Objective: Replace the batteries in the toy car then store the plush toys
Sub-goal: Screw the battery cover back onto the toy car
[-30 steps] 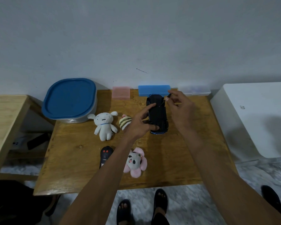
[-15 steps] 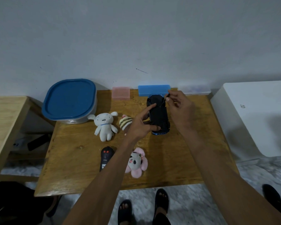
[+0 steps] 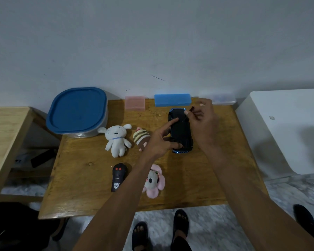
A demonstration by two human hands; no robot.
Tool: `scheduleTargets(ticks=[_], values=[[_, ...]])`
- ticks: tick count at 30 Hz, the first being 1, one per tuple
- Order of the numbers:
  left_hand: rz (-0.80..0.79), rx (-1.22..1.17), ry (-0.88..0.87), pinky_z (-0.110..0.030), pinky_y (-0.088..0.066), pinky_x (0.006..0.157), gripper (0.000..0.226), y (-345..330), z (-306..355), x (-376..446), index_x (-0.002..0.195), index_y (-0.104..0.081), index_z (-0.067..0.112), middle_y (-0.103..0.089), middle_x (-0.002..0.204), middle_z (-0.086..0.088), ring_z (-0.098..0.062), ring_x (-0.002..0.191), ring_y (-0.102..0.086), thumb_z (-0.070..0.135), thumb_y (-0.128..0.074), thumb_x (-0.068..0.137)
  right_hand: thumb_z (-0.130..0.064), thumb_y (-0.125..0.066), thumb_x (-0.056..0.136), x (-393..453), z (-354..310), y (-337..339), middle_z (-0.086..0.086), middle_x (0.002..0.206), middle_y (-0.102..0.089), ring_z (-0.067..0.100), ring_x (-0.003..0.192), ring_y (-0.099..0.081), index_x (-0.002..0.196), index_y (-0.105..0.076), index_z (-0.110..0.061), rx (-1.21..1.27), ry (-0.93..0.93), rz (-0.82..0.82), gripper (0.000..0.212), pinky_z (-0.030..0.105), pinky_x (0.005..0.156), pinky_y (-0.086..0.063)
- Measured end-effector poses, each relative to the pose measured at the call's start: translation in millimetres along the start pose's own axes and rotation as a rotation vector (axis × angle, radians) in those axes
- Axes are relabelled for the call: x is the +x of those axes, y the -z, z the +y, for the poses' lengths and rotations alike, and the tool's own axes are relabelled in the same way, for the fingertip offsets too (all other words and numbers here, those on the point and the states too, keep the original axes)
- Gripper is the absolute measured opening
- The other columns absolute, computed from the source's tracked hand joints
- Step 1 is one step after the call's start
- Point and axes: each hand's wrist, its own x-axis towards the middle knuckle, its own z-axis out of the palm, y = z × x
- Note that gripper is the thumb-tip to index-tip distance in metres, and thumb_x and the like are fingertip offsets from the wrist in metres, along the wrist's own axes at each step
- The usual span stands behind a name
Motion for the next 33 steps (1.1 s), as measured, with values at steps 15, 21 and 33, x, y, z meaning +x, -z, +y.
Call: scheduleTargets(ticks=[15,21,33], values=[[-0.018,0.02,0.011,-0.057,-0.056,0.094,0.094,-13.0,-3.0,5.1,0.137,-0.054,0.048,-0.059,0.139,-0.009,-0.032,0.128,-0.057,-0.011,-0.082,0.069,-0.023,-0.074,0.089,1.5,5.5,8.4,-0.004,0.085,-0.062,0.006,0.076,-0.058,0.102,-0.063,-0.012,-0.075,0.112,0.011,0.021,0.021,0.065,-0.054],[-0.025,0.017,0.002,-0.058,-0.055,0.095,0.094,-15.3,-1.6,6.3,0.137,-0.054,0.049,-0.057,0.141,-0.008,-0.032,0.131,-0.054,-0.008,-0.083,0.069,-0.02,-0.068,0.094,-0.3,9.6,12.6,-0.003,0.101,-0.069,0.005,0.091,-0.065,0.109,-0.063,-0.008,-0.094,0.159,-0.011,0.019,0.025,0.069,-0.06],[-0.009,0.029,0.023,-0.058,-0.056,0.093,0.094,-15.0,-5.5,6.7,0.138,-0.054,0.048,-0.057,0.141,-0.008,-0.033,0.129,-0.056,-0.005,-0.084,0.066,-0.021,-0.07,0.093,-2.3,16.5,14.9,0.004,0.096,-0.068,0.01,0.084,-0.065,0.102,-0.062,-0.008,-0.108,0.162,-0.003,0.019,0.014,0.065,-0.054]])
